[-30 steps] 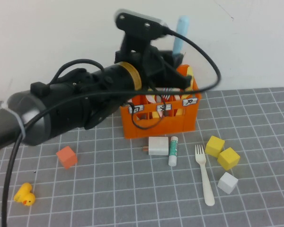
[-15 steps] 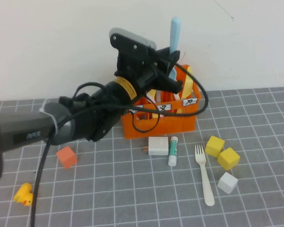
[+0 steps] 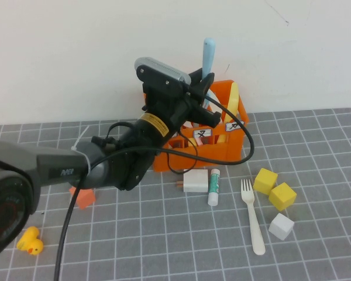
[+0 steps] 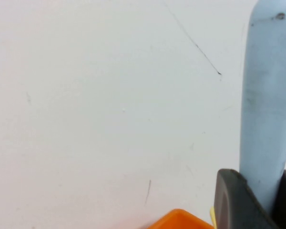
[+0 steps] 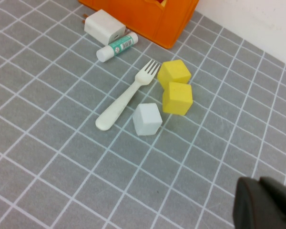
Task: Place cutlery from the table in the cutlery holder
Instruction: Place the fork on the box
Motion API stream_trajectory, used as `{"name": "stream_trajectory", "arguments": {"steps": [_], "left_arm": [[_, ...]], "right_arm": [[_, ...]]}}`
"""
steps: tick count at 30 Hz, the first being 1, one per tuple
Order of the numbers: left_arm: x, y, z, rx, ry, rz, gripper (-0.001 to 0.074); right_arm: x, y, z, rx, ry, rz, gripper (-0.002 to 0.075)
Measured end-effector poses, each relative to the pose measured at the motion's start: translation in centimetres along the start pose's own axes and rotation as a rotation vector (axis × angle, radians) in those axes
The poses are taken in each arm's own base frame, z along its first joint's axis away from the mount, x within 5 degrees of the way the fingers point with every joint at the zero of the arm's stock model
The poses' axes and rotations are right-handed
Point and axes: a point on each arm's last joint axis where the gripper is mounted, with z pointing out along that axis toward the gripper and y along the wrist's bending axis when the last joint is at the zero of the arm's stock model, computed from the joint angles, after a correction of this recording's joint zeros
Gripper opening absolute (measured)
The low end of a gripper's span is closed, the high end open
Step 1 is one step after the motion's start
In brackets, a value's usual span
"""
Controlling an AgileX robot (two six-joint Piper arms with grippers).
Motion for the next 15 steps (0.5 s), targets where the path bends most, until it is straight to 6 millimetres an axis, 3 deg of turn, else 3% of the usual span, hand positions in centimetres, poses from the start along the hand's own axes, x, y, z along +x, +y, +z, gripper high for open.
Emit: {"name": "stream_trajectory", "arguments": {"steps": [15], "left_arm": [[1.1, 1.0, -0.1, -0.023, 0.054, 0.014, 0.0143]], "right_arm": [[0.0, 0.0, 0.0, 0.0, 0.0, 0.0, -0.0003]]}}
